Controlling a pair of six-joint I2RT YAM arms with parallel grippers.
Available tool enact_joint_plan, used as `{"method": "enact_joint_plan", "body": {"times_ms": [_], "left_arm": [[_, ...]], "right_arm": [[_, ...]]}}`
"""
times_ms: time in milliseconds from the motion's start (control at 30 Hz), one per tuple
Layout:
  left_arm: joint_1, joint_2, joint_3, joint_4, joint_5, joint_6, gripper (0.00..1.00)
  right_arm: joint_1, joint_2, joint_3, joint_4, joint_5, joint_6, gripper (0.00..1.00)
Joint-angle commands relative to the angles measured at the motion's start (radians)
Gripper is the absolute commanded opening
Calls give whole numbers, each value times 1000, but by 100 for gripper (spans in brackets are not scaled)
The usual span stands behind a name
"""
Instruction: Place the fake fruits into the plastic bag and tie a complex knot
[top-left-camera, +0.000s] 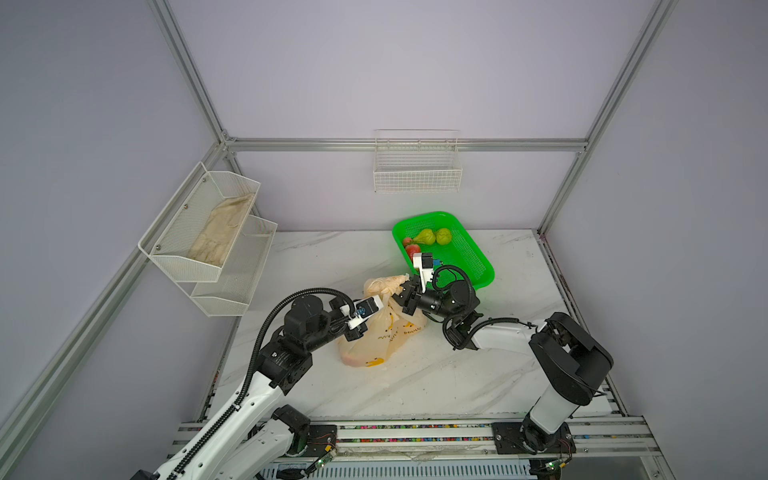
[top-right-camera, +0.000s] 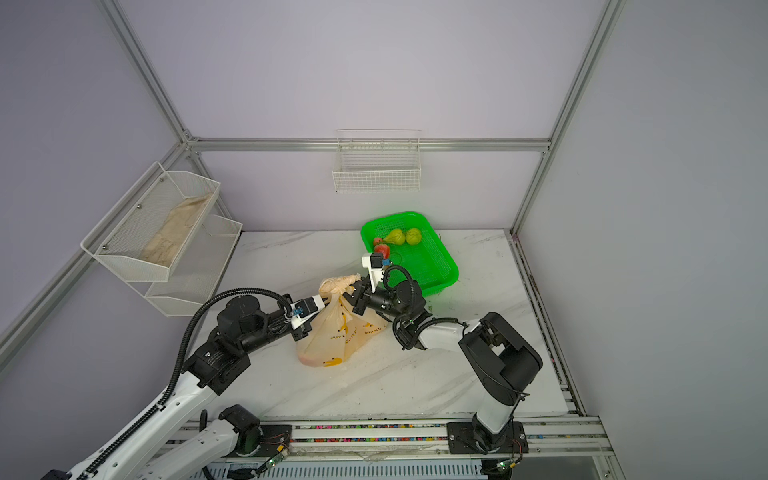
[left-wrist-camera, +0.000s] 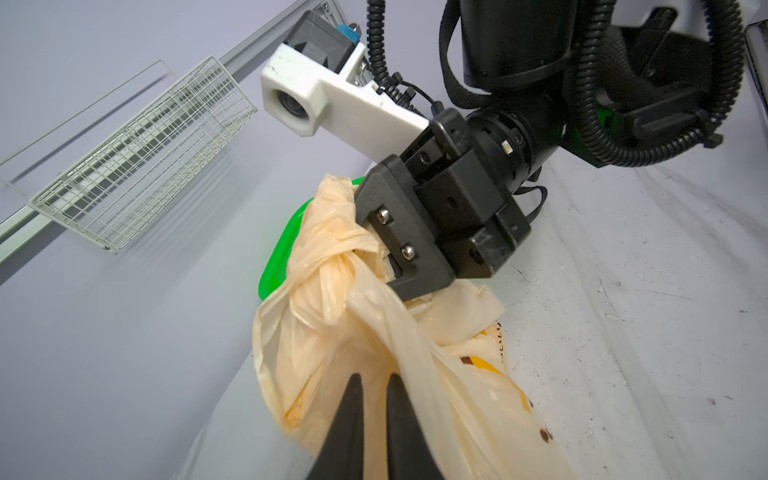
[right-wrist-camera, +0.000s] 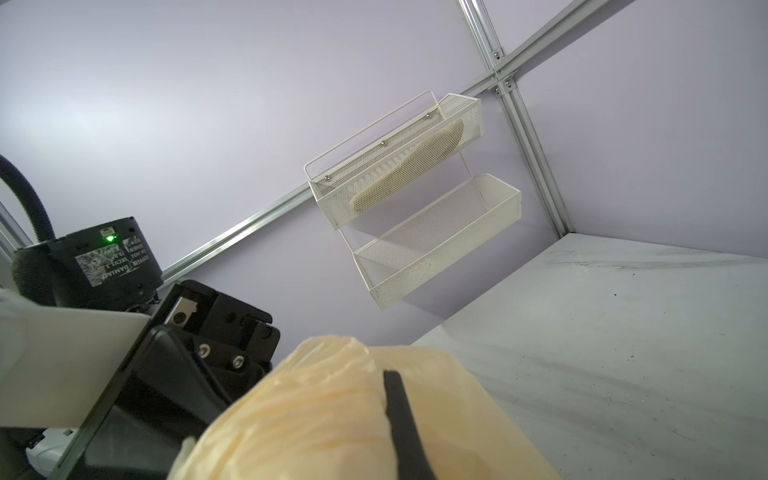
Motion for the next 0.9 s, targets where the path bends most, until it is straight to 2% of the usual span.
{"method": "enact_joint_plan", "body": {"times_ms": [0, 100, 233, 300, 433, 600, 700, 867], "left_arm": [[-3, 41, -48, 46, -27, -42, 11], [-3, 100, -41, 89, 23, -64, 11], [-3, 143, -33, 136, 46, -97, 11], [0, 147, -41, 162, 54, -120, 14], [0, 114, -65, 142, 43, -133, 28], [0, 10, -53, -17, -28, -67, 42], [2, -30, -39, -111, -68, -33, 43], [3, -67, -25, -161, -126, 12, 38]], "right_arm": [[10, 23, 40, 147, 7, 90, 0], [20, 34, 42, 189, 19, 133, 0], [35, 33, 39, 181, 39, 129, 0], [36, 35, 27, 198, 40, 135, 0], [33, 36, 0, 193, 38, 103, 0], [7, 41, -24, 194, -6, 64, 0], [-5, 41, -33, 192, -40, 31, 0], [-20, 56, -33, 194, -93, 2, 0]]}}
